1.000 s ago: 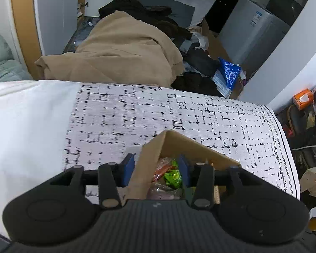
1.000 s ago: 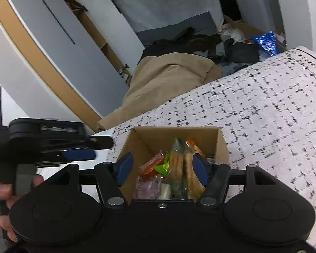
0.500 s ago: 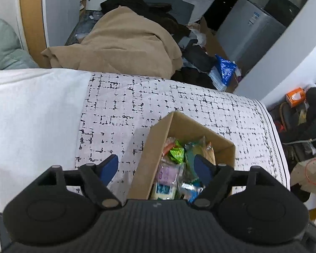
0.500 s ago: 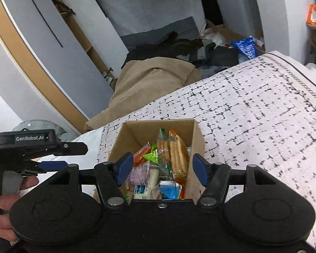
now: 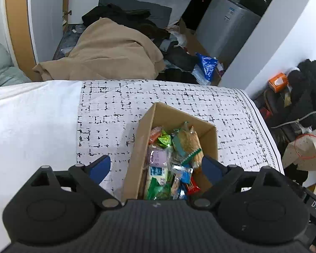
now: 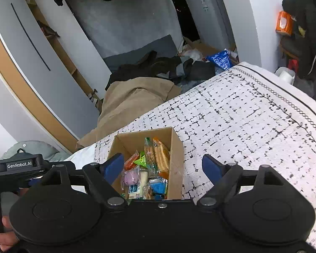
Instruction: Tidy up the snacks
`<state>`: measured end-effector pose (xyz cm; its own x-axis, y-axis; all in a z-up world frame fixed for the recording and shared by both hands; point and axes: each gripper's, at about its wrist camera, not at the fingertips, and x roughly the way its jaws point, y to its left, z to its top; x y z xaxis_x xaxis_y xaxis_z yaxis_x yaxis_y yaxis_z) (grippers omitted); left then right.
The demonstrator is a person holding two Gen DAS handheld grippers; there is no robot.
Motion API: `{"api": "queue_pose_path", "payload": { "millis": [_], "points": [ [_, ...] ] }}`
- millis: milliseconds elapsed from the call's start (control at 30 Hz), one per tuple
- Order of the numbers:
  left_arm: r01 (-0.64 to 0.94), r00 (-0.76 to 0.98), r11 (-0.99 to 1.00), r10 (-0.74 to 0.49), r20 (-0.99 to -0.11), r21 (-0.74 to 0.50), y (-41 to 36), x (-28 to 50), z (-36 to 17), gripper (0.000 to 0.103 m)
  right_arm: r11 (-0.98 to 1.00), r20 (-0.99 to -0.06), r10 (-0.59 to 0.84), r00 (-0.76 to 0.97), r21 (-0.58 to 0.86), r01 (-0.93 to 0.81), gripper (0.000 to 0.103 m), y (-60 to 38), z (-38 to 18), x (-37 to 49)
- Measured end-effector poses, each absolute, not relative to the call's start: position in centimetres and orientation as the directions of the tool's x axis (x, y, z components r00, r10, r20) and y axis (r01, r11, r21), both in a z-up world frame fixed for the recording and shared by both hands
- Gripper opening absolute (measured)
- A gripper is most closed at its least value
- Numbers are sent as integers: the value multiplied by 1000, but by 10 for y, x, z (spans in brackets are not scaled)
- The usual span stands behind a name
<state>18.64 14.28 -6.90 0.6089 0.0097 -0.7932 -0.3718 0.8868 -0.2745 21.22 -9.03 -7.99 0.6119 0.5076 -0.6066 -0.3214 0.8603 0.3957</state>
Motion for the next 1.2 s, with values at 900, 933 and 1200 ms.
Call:
{"api": "queue_pose_path", "payload": {
  "millis": [900,933,1200],
  "points": [
    [-226,665,946,-26,-746,-234,97,102,-21,103,896,-548,423,722,374,-240,103,-149,-38,107],
    [-220,669,949,-22,-743,-227,95,99,-20,103,897,-548,418,725,373,-236,103,-151,-36,103],
    [-208,680,960,5,-733,-187,84,71,-10,103,904,-545,402,736,362,-226,103,-166,-29,73]
  ]
}}
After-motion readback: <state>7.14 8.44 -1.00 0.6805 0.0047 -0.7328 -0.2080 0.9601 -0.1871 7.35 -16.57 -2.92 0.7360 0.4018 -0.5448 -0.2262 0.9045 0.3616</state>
